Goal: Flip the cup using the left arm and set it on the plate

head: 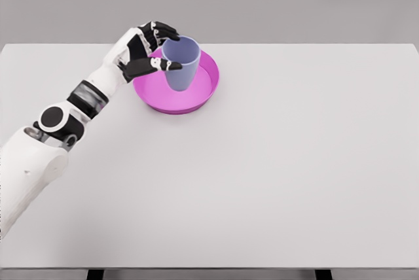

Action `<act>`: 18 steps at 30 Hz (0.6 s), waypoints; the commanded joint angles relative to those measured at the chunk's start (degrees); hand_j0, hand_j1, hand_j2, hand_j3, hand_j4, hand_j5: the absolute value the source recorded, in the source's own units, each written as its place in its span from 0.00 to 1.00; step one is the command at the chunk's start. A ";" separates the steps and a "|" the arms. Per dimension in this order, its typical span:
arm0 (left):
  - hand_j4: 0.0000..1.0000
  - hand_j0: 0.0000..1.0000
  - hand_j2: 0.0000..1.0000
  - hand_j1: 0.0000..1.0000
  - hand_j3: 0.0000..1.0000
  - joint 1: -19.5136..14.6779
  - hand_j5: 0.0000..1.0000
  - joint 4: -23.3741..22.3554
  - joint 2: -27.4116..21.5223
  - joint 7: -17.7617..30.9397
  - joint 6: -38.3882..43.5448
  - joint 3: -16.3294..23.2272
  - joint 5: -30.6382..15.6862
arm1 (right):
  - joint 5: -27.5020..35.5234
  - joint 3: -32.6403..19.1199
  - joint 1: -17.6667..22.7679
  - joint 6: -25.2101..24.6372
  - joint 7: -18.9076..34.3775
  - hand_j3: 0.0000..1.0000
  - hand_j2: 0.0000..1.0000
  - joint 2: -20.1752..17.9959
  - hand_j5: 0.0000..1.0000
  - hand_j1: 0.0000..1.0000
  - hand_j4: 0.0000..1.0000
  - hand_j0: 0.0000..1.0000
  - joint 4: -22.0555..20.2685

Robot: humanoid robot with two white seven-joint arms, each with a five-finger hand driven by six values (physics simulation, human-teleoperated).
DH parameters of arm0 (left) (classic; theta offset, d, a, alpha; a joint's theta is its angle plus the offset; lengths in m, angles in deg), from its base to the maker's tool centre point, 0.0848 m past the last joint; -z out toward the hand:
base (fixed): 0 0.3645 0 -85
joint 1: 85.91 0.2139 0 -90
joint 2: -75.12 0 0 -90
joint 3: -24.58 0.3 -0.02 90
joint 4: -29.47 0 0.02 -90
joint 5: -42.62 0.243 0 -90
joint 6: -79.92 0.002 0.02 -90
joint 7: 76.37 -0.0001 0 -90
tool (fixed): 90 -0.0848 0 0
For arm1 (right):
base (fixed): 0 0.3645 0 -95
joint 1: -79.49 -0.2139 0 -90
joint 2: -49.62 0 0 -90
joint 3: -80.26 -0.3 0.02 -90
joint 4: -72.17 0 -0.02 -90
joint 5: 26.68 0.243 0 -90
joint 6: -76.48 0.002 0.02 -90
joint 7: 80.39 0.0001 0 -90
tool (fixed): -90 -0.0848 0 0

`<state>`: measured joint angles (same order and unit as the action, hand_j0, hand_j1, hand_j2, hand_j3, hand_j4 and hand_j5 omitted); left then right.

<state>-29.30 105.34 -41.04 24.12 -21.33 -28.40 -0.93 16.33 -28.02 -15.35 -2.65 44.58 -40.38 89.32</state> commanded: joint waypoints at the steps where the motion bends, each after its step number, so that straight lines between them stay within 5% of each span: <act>1: 0.49 0.49 0.49 0.49 0.49 -0.09 0.49 -1.77 1.03 -0.11 -0.62 -0.10 0.05 | -0.03 0.00 0.00 0.03 0.03 1.00 1.00 0.00 1.00 1.00 1.00 1.00 -0.02; 18: 0.49 0.49 0.49 0.49 0.49 -1.06 0.49 -12.23 5.24 -0.11 -3.61 -0.10 1.72 | -0.03 0.00 0.00 0.03 0.03 1.00 1.00 0.00 1.00 1.00 1.00 1.00 -0.02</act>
<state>-30.53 93.53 -36.01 24.02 -24.93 -28.41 0.78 16.33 -28.02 -15.35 -2.65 44.58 -40.38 89.33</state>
